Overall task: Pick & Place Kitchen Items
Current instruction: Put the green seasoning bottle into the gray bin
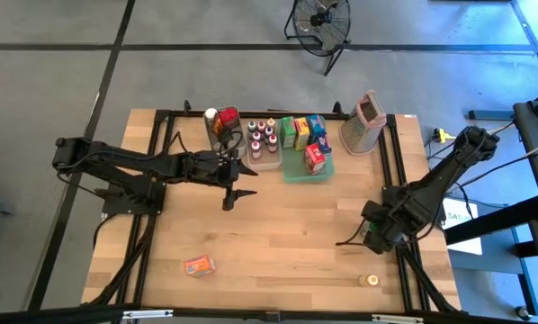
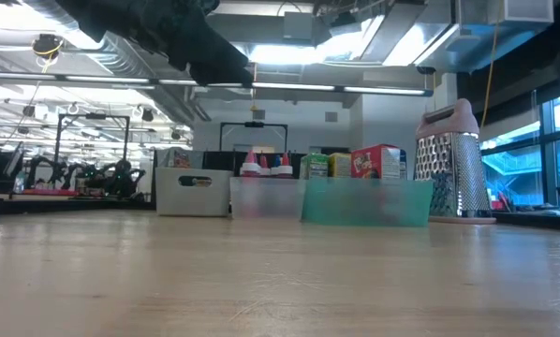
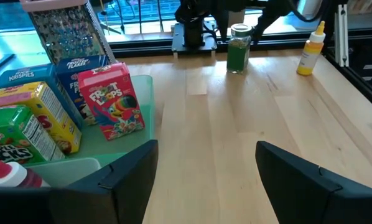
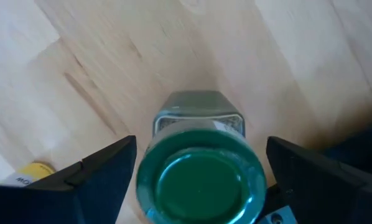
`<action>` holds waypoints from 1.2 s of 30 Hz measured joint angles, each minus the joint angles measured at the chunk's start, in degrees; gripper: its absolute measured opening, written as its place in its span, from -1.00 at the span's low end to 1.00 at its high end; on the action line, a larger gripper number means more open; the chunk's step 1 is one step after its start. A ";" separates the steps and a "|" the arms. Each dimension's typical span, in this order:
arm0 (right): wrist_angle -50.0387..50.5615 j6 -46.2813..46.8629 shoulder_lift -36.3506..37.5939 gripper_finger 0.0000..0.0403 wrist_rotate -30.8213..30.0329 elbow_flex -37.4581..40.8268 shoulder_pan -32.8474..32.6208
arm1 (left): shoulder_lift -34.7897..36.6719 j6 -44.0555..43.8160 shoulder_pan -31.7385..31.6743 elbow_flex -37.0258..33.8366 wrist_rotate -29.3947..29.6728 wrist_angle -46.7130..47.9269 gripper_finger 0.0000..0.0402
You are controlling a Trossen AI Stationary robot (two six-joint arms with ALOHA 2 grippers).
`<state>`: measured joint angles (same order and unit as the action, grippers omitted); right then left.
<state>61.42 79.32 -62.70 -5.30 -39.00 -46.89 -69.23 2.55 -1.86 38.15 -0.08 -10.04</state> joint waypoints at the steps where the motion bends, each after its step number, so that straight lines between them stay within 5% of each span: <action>1: -0.24 -0.47 0.00 0.78 -0.01 0.31 0.08 | 0.00 -0.02 -0.01 0.00 0.00 0.00 0.32; 8: -1.25 -2.08 0.00 0.56 -0.50 0.63 0.11 | 0.00 -0.03 -0.01 0.00 0.00 0.00 0.32; 18: -1.41 -2.24 0.04 -0.03 -0.63 0.63 0.09 | -0.02 0.09 -0.01 0.00 0.00 0.00 0.32; 36: -11.45 -12.27 0.00 -0.01 -2.52 -0.88 1.85 | -3.26 -2.00 -0.01 -0.04 0.00 -0.63 0.32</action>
<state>49.96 67.05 -62.70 -7.82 -39.89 -45.04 -72.49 0.54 -1.87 38.11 -0.08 -10.67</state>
